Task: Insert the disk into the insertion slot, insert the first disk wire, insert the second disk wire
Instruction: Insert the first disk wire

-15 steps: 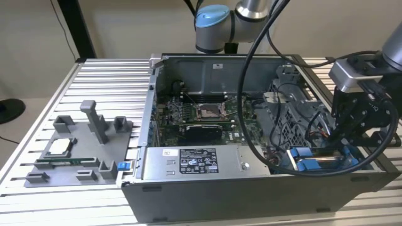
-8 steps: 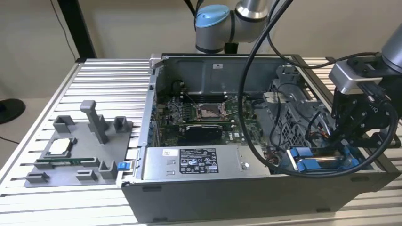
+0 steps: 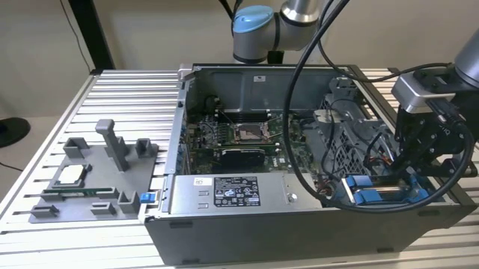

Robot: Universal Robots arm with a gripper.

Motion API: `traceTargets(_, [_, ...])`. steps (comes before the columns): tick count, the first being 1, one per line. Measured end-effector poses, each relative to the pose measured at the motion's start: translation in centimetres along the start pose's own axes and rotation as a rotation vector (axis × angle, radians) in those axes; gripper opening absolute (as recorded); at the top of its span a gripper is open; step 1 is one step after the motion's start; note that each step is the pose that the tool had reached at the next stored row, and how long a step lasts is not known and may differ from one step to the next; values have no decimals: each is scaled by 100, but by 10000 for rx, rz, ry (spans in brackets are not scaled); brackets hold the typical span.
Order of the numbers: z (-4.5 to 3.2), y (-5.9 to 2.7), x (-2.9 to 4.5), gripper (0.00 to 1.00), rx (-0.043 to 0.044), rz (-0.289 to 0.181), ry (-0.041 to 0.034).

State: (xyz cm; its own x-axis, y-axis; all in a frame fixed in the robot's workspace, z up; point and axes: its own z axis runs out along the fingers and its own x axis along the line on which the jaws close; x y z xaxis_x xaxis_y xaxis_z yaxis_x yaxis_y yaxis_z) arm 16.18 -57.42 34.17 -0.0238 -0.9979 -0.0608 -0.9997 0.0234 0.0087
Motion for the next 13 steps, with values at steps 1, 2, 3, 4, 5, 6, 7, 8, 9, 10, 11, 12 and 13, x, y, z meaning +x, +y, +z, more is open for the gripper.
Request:
traceTargets(1, [0, 1, 0, 0, 0, -1, 1])
traceTargets(2, [0, 1, 0, 0, 0, -2, 2])
traceTargets(3, [-1, 2, 2, 0, 0, -2, 3])
traceTargets(4, [0, 2, 2, 0, 0, -1, 2])
traceTargets(5, [0, 3, 2, 0, 1, 0, 3])
traceTargets(6, [3, 3, 3, 0, 1, 0, 3])
traceTargets(7, [5, 2, 3, 0, 0, -1, 1])
traceTargets(8, [7, 2, 3, 0, 0, 0, 3])
traceTargets(9, [11, 3, 3, 0, 0, 0, 1])
traceTargets(10, [16, 2, 4, 0, 0, -1, 0])
traceTargets(11, [19, 2, 4, 0, 0, -1, 1])
traceTargets(12, [25, 3, 4, 0, 0, 0, 1])
traceTargets(13, [31, 3, 5, 0, 0, 0, 2])
